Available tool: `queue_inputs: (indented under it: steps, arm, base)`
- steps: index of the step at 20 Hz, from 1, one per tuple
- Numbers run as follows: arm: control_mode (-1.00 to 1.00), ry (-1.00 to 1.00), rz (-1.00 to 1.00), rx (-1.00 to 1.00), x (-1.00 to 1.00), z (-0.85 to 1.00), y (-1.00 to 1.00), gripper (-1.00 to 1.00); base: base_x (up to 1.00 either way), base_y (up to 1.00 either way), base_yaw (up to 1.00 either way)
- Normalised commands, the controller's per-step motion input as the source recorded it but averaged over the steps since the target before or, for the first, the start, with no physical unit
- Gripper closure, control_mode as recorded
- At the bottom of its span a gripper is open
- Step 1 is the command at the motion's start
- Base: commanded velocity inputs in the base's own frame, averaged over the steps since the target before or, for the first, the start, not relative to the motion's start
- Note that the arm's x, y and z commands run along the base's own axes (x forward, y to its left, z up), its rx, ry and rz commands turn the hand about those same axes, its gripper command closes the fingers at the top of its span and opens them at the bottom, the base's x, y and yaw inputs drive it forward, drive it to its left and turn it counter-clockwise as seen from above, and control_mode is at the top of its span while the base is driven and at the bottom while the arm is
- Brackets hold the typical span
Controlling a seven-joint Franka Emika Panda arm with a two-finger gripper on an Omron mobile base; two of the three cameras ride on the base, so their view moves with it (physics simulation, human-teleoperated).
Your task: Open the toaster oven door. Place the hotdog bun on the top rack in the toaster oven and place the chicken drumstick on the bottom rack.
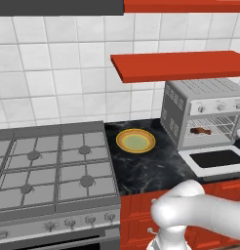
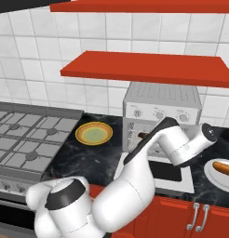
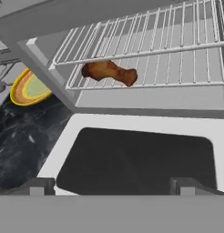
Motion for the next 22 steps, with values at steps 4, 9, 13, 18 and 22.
queue_inputs:
  steps: [4, 9, 13, 18, 22]
  arm:
    - [-1.0, -0.15, 0.0, 0.1, 0.16, 0.0, 0.0, -1.0]
    - [-1.0, -0.06, -0.03, 0.2, 0.44, 0.0, 0.0, -1.0]
    - [-1.0, 0.0, -0.08, 0.26, 0.51, -0.02, -0.03, -1.0]
    - [-1.0, 0.0, -0.1, 0.23, 0.35, -0.12, -0.19, -1.0]
    - [-1.0, 0.0, -0.09, 0.09, 0.35, -0.18, -0.06, -1.0]
  base:
    - [0.0, 0.0, 0.0]
    - [0.0, 0.0, 0.0]
    - [0.0, 0.0, 0.0]
    - [0.0, 0.0, 0.0]
    - [0.0, 0.0, 0.0]
